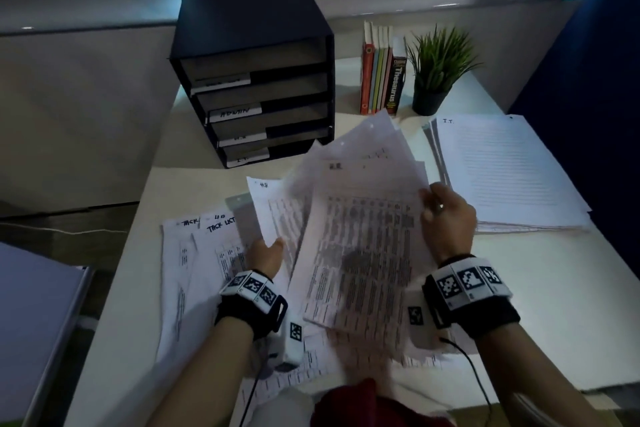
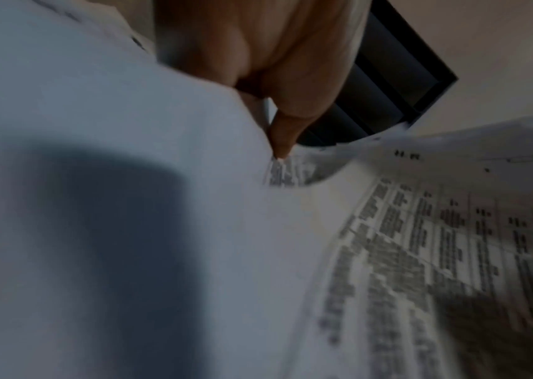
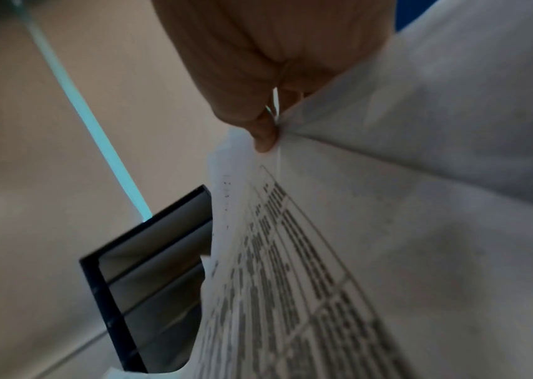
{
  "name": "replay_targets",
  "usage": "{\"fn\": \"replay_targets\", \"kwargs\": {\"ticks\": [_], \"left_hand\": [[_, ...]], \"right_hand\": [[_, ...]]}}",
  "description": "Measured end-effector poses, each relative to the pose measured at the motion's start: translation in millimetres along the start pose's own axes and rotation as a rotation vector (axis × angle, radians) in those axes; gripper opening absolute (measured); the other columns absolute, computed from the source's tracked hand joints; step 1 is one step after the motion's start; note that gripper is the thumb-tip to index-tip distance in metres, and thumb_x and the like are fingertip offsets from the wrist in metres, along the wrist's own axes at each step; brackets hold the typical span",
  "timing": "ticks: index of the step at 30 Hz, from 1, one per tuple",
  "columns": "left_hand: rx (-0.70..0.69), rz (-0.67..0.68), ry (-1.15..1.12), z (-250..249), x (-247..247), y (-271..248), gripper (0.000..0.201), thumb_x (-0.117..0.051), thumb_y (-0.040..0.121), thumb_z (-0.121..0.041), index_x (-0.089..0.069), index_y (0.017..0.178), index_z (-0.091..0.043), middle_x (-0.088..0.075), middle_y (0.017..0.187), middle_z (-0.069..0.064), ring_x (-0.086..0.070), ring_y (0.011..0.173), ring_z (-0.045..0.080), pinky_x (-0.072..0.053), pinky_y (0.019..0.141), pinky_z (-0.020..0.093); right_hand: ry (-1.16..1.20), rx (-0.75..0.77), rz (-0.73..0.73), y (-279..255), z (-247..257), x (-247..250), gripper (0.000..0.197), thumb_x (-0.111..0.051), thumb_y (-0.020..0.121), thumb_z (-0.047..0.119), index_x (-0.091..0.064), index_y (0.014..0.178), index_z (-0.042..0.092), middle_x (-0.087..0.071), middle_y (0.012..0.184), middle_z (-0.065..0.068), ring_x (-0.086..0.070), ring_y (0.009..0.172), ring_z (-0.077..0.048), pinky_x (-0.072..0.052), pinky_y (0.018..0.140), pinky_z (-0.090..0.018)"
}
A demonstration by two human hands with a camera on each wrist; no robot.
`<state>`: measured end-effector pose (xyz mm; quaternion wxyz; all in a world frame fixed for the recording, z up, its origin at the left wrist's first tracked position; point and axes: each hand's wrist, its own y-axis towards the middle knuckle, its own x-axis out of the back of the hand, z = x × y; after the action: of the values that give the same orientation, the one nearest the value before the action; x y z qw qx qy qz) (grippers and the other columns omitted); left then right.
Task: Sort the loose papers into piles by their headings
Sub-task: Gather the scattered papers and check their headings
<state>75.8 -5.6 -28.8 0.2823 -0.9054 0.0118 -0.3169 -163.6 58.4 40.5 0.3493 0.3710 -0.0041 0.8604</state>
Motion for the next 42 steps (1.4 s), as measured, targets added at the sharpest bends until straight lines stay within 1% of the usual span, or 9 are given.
{"fn": "replay_targets", "kwargs": {"ticks": [11,14,17,20,22,24,29,36,42], "left_hand": [[-0.067,0.025,0.219,15.4,9.2,-0.9,0.041,-0.041,0.096,-0.021,-0.047,0.128,0.003,-0.053,0.128,0.024,-0.051,0.116,0.036,-0.041,0.100,0.039],[-0.067,0.056,0.139,16.1,11.5,-6.4,0.042,-0.041,0.097,-0.020,-0.040,0.133,0.002,-0.047,0.134,0.023,-0.046,0.122,0.034,-0.037,0.101,0.037],[-0.048,0.092,0.015,16.5,14.6,-8.1,0.045,-0.042,0.098,-0.022,-0.038,0.134,0.006,-0.048,0.132,0.025,-0.047,0.121,0.038,-0.037,0.101,0.039],[-0.032,0.199,-0.194,24.5,24.2,-4.8,0.049,-0.056,0.089,-0.012,-0.042,0.129,0.013,-0.048,0.131,0.028,-0.051,0.113,0.035,-0.042,0.094,0.034],[-0.007,0.294,-0.354,29.0,29.4,-9.3,0.066,-0.065,0.075,-0.043,-0.047,0.128,-0.006,-0.053,0.126,0.011,-0.052,0.109,0.022,-0.044,0.087,0.024],[0.074,0.360,-0.560,28.8,29.9,-10.2,0.075,-0.030,0.083,-0.067,-0.047,0.131,-0.012,-0.051,0.133,0.014,-0.054,0.110,0.024,-0.043,0.096,0.034],[0.029,0.297,-0.241,20.9,14.4,-6.5,0.064,-0.037,0.094,-0.050,-0.033,0.141,-0.007,-0.031,0.149,0.011,-0.032,0.136,0.028,-0.024,0.111,0.040],[0.005,-0.001,0.121,-7.9,-28.8,-23.5,0.049,-0.064,0.084,-0.033,-0.050,0.119,-0.003,-0.026,0.131,0.013,-0.029,0.123,0.032,-0.036,0.095,0.033],[-0.255,0.296,0.083,-27.9,-51.1,-27.8,0.046,-0.057,0.087,-0.008,-0.042,0.131,-0.006,-0.055,0.114,0.011,-0.057,0.082,0.019,-0.052,0.062,0.022]], "right_hand": [[0.355,0.641,-0.750,69.1,92.9,72.1,0.020,-0.045,0.088,0.000,-0.062,0.078,0.000,-0.050,0.061,0.005,-0.040,0.065,0.007,-0.035,0.066,-0.009],[0.511,0.435,-0.612,94.7,86.4,79.9,0.016,-0.043,0.091,0.020,-0.047,0.077,0.016,-0.037,0.070,0.017,-0.041,0.064,0.008,-0.049,0.071,-0.030],[0.613,0.370,-0.526,74.5,83.4,64.5,0.013,-0.040,0.080,0.015,-0.036,0.069,0.022,-0.028,0.064,0.012,-0.038,0.058,0.005,-0.033,0.062,-0.011],[0.372,0.201,-0.266,39.9,57.0,29.4,0.011,-0.042,0.079,0.014,-0.044,0.068,0.011,-0.033,0.061,0.002,-0.034,0.057,-0.003,-0.023,0.056,-0.017],[0.288,0.040,-0.026,25.3,19.4,0.7,0.020,-0.039,0.073,0.018,-0.054,0.075,0.004,-0.042,0.064,-0.011,-0.038,0.065,-0.017,-0.022,0.057,-0.023],[0.208,-0.085,0.099,11.5,-17.5,-23.4,0.027,-0.038,0.070,0.020,-0.058,0.076,0.003,-0.048,0.065,-0.024,-0.041,0.068,-0.020,-0.023,0.059,-0.026],[-0.172,-0.361,0.418,-14.2,-60.1,-52.4,0.019,-0.050,0.090,0.011,-0.060,0.099,-0.002,-0.053,0.114,-0.029,-0.051,0.105,-0.038,-0.039,0.082,-0.040],[-0.241,-0.551,0.386,-43.6,-41.0,-70.4,0.059,-0.063,0.083,0.030,-0.035,0.125,-0.003,-0.031,0.134,-0.021,-0.031,0.122,-0.039,-0.031,0.098,-0.049],[-0.040,-0.580,0.373,-18.6,-63.9,-53.9,0.049,-0.066,0.080,0.011,-0.043,0.116,-0.012,-0.052,0.110,-0.023,-0.051,0.108,-0.038,-0.038,0.076,-0.033]]}}
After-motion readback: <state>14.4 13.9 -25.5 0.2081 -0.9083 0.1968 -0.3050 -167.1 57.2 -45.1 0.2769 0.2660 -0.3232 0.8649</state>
